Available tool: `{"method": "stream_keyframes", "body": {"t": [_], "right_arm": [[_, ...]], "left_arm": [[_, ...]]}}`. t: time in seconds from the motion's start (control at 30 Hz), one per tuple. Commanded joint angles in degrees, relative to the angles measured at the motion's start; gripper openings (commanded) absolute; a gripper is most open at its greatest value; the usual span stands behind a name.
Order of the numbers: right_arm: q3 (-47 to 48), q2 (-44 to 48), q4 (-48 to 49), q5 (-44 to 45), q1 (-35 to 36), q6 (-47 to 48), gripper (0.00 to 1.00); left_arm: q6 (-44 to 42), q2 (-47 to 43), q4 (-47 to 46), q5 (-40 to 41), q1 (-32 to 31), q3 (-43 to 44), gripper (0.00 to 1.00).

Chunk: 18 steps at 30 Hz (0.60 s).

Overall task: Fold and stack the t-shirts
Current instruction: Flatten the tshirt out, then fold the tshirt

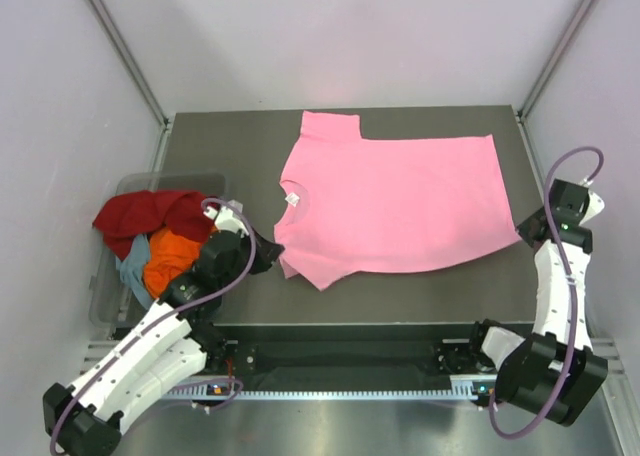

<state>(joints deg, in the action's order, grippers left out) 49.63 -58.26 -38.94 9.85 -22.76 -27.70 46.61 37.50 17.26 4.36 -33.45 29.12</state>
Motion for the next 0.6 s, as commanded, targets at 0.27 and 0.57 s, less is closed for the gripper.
{"method": "stream_keyframes", "body": {"t": [0.27, 0.57], "right_arm": [[-4.45, -1.50, 9.31, 0.53, -2.55, -2.89, 0.00], [-0.41, -8.62, 14.41, -3.85, -2.99, -1.22, 0.00]], "left_arm": [[1.47, 1.87, -6.09, -0.23, -0.21, -1.44, 0.00], [-7.49, 22.77, -8.38, 5.65, -0.12, 13.40, 0.00]]}}
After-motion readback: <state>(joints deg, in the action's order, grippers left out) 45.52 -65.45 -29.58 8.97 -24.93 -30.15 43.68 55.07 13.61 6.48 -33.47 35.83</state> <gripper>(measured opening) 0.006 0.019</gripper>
